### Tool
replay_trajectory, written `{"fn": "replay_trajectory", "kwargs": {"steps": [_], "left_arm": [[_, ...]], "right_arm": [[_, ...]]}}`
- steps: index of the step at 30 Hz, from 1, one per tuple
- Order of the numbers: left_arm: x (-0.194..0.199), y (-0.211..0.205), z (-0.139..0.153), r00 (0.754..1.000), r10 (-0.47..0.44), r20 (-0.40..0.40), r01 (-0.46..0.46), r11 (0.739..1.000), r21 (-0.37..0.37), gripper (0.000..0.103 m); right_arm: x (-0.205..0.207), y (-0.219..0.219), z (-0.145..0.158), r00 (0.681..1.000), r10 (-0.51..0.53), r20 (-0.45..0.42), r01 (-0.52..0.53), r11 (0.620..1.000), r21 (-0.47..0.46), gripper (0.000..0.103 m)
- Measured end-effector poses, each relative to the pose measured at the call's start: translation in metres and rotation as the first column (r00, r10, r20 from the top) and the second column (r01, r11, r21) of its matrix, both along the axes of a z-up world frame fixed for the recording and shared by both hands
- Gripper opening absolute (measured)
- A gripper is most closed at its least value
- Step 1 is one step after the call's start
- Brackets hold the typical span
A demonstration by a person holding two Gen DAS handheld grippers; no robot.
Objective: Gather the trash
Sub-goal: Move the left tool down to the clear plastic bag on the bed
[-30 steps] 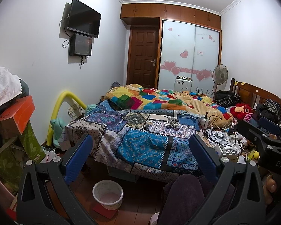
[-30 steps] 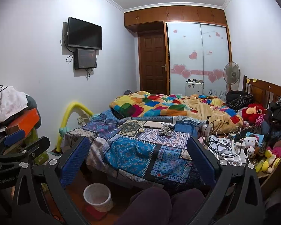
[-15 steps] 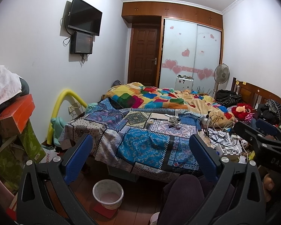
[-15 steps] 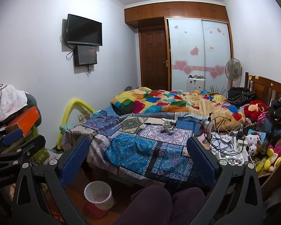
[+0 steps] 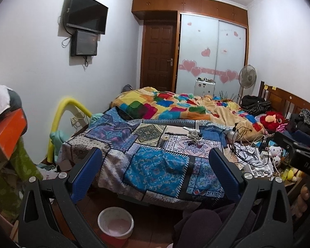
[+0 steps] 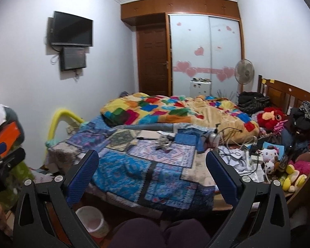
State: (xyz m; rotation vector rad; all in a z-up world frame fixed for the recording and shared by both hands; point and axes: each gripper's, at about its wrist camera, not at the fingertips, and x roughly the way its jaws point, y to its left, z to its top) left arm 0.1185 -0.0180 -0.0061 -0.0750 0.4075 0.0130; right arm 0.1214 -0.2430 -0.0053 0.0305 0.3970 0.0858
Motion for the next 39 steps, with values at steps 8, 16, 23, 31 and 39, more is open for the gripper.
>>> {"fn": "replay_trajectory", "kwargs": {"steps": [8, 16, 23, 31, 39], "left_arm": [[0.102, -0.015, -0.021, 0.994, -0.016, -0.104, 0.013, 0.999, -0.031, 0.103], [0.209, -0.041, -0.063, 0.977, -0.067, -0.201, 0.064, 0.998, -0.021, 0.103], [0.301, -0.058, -0.108, 0.956, -0.080, -0.283, 0.072, 0.997, -0.037, 0.103], [0.397, -0.064, -0.160, 0.934, -0.082, -0.347, 0.085, 0.996, -0.008, 0.103], [0.483, -0.059, -0.216, 0.890, -0.120, -0.440, 0.100, 0.993, -0.069, 0.088]], "right_arm": [[0.067, -0.032, -0.007, 0.995, -0.080, -0.057, 0.077, 0.996, -0.043, 0.103], [0.138, -0.057, -0.029, 0.991, -0.077, -0.110, 0.071, 0.996, -0.062, 0.103], [0.215, -0.079, -0.063, 0.976, -0.030, -0.217, 0.039, 0.999, 0.038, 0.103], [0.307, -0.088, -0.105, 0.950, 0.049, -0.309, -0.014, 0.994, 0.112, 0.103], [0.393, -0.074, -0.145, 0.917, 0.153, -0.369, -0.102, 0.983, 0.155, 0.086]]}}
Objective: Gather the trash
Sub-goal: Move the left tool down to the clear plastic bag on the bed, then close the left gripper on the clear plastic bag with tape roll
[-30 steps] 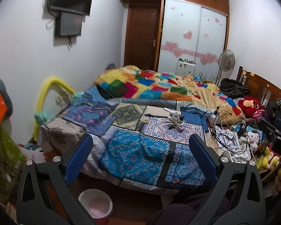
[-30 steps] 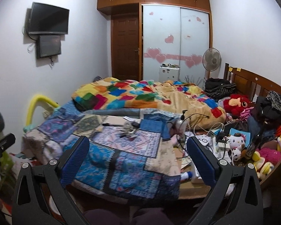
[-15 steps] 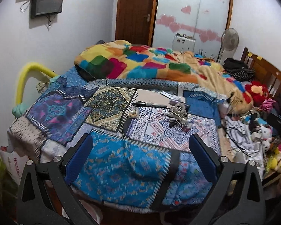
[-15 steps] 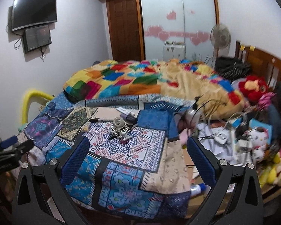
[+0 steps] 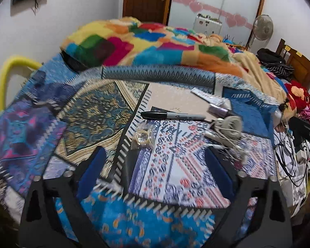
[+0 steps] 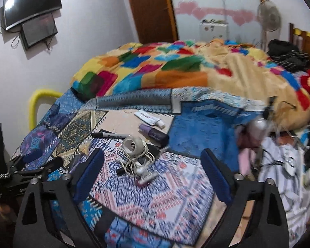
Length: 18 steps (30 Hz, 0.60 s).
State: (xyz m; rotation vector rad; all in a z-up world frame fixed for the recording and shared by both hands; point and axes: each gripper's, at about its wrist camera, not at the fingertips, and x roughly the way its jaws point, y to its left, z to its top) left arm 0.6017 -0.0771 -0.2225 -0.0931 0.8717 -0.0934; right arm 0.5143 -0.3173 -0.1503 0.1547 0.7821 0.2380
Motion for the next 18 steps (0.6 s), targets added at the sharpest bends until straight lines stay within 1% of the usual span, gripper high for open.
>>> {"fn": "replay_trajectory", "kwargs": {"steps": [2, 3, 4, 5, 6, 7, 10, 11, 12, 13, 14, 15, 18], "left_arm": [[0.019, 0.002, -0.014, 0.999, -0.003, -0.036, 0.003, 1.000, -0.014, 0.079], [0.026, 0.003, -0.019, 0.999, -0.007, -0.045, 0.006, 1.000, -0.021, 0.077], [0.031, 0.003, -0.024, 0.999, -0.010, -0.051, 0.009, 1.000, -0.026, 0.073], [0.037, 0.003, -0.029, 0.998, -0.017, -0.056, 0.015, 1.000, -0.027, 0.069], [0.040, 0.004, -0.032, 0.998, -0.019, -0.058, 0.017, 1.000, -0.025, 0.065], [0.045, 0.004, -0.036, 0.998, -0.016, -0.062, 0.015, 1.000, -0.020, 0.064], [0.055, 0.006, -0.046, 0.997, -0.027, -0.079, 0.024, 0.999, -0.039, 0.055], [0.059, 0.005, -0.050, 0.995, -0.033, -0.089, 0.029, 0.999, -0.046, 0.051], [0.060, 0.005, -0.052, 0.995, -0.035, -0.095, 0.031, 0.998, -0.047, 0.048], [0.063, 0.003, -0.056, 0.994, -0.035, -0.104, 0.031, 0.999, -0.041, 0.047], [0.064, 0.003, -0.058, 0.993, -0.035, -0.109, 0.031, 0.999, -0.036, 0.043], [0.065, 0.002, -0.060, 0.994, -0.032, -0.106, 0.030, 0.999, -0.027, 0.039], [0.064, -0.001, -0.060, 0.995, -0.034, -0.096, 0.034, 0.999, -0.003, 0.027]], "right_arm": [[0.017, 0.005, -0.011, 0.999, 0.028, -0.038, -0.027, 0.999, 0.023, 0.079], [0.028, 0.009, -0.018, 0.996, 0.051, -0.070, -0.048, 0.998, 0.043, 0.072], [0.033, 0.011, -0.022, 0.994, 0.069, -0.083, -0.064, 0.996, 0.058, 0.066], [0.043, 0.015, -0.031, 0.990, 0.096, -0.107, -0.088, 0.993, 0.079, 0.062], [0.049, 0.018, -0.037, 0.987, 0.100, -0.123, -0.091, 0.993, 0.078, 0.055], [0.054, 0.020, -0.040, 0.986, 0.099, -0.135, -0.090, 0.993, 0.071, 0.051], [0.071, 0.027, -0.057, 0.977, 0.115, -0.181, -0.103, 0.992, 0.075, 0.044], [0.073, 0.028, -0.060, 0.975, 0.121, -0.188, -0.107, 0.991, 0.080, 0.043], [0.076, 0.030, -0.064, 0.972, 0.128, -0.197, -0.113, 0.990, 0.082, 0.038], [0.078, 0.031, -0.066, 0.971, 0.131, -0.200, -0.117, 0.990, 0.083, 0.029], [0.079, 0.033, -0.069, 0.967, 0.145, -0.208, -0.130, 0.988, 0.086, 0.024], [0.081, 0.034, -0.072, 0.964, 0.151, -0.217, -0.135, 0.987, 0.086, 0.016], [0.081, 0.034, -0.073, 0.967, 0.143, -0.208, -0.130, 0.989, 0.075, 0.014]]}}
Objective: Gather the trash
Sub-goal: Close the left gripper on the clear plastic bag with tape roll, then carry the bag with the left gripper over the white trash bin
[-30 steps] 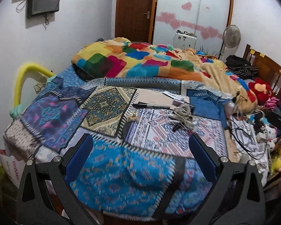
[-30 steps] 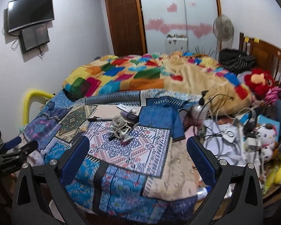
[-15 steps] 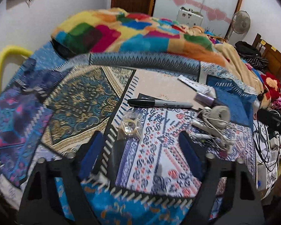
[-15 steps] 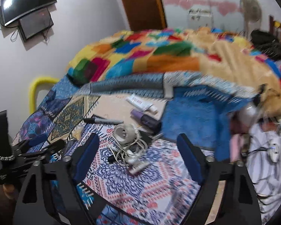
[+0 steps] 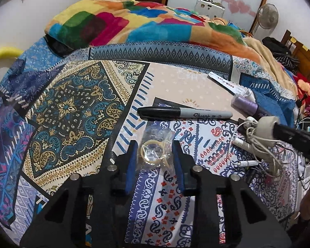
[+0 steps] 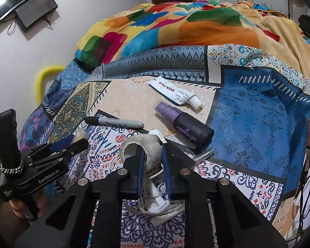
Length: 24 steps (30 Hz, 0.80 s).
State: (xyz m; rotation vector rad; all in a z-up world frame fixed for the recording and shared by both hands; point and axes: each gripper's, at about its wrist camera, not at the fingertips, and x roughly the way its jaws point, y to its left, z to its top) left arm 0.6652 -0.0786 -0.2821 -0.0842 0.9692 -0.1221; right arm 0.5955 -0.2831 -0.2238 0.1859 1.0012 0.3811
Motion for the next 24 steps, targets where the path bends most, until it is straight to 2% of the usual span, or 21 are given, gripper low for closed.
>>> {"fn": "replay_trajectory", "kwargs": {"steps": [2, 6, 11, 18, 24], "left_arm": [[-0.002, -0.002, 0.001, 1.000, -0.008, -0.005, 0.008, 1.000, 0.001, 0.026], [-0.013, -0.005, 0.012, 1.000, -0.020, 0.012, 0.021, 1.000, -0.010, 0.026], [-0.034, -0.010, 0.043, 0.998, -0.040, 0.054, 0.042, 0.999, -0.032, 0.026], [-0.080, -0.012, 0.109, 0.989, -0.046, 0.142, 0.050, 0.998, -0.028, 0.026], [-0.137, -0.001, 0.173, 0.975, -0.031, 0.221, 0.037, 0.999, -0.024, 0.026]], "right_arm": [[-0.003, -0.002, 0.004, 1.000, -0.002, 0.020, 0.002, 1.000, 0.003, 0.008], [-0.009, -0.007, 0.021, 0.997, -0.031, 0.071, 0.031, 1.000, -0.004, 0.007], [-0.021, -0.011, 0.053, 0.989, -0.055, 0.139, 0.058, 0.998, -0.017, 0.007], [-0.051, -0.013, 0.100, 0.976, -0.068, 0.205, 0.076, 0.997, -0.031, 0.007], [-0.092, -0.010, 0.146, 0.965, -0.061, 0.255, 0.070, 0.997, -0.029, 0.007]]}}
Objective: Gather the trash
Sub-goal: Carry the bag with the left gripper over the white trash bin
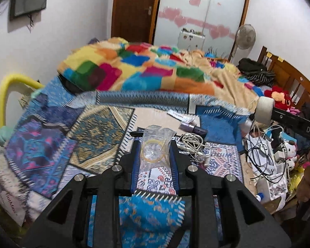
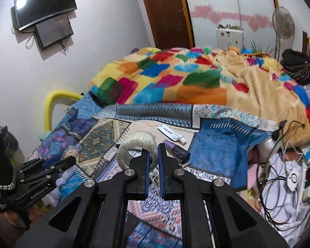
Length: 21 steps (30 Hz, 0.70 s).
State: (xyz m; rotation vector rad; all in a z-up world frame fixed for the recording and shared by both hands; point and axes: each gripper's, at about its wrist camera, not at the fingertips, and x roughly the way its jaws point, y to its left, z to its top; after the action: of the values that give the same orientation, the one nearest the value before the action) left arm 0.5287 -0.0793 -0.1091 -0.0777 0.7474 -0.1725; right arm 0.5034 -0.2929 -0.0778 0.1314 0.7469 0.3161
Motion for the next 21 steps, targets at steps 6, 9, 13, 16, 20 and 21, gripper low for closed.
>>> {"fn": "replay_trajectory", "kwargs": {"steps": [6, 9, 13, 16, 20, 21], "left_arm": [[-0.071, 0.023, 0.052, 0.997, 0.020, 0.070, -0.021, 1.000, 0.014, 0.026], [-0.106, 0.036, 0.072, 0.995, 0.032, 0.099, -0.034, 0.999, 0.020, 0.026], [-0.154, 0.056, 0.095, 0.989, 0.050, 0.136, -0.053, 0.998, 0.020, 0.026], [-0.190, 0.073, 0.108, 0.985, 0.068, 0.161, -0.070, 0.997, 0.011, 0.026], [-0.234, 0.093, 0.118, 0.978, 0.093, 0.187, -0.098, 0.995, 0.017, 0.026], [-0.243, 0.097, 0.120, 0.976, 0.100, 0.192, -0.105, 0.994, 0.019, 0.026]], "right_arm": [[-0.053, 0.013, 0.044, 0.998, 0.029, 0.062, -0.028, 1.000, -0.008, 0.007], [-0.079, 0.020, 0.061, 0.995, 0.046, 0.084, -0.045, 0.999, -0.006, 0.007], [-0.118, 0.032, 0.080, 0.990, 0.071, 0.118, -0.071, 0.997, -0.006, 0.007], [-0.150, 0.043, 0.092, 0.985, 0.095, 0.146, -0.095, 0.995, -0.005, 0.007], [-0.186, 0.055, 0.101, 0.977, 0.126, 0.174, -0.127, 0.992, -0.004, 0.007], [-0.194, 0.059, 0.102, 0.975, 0.133, 0.180, -0.135, 0.991, -0.004, 0.007]]}}
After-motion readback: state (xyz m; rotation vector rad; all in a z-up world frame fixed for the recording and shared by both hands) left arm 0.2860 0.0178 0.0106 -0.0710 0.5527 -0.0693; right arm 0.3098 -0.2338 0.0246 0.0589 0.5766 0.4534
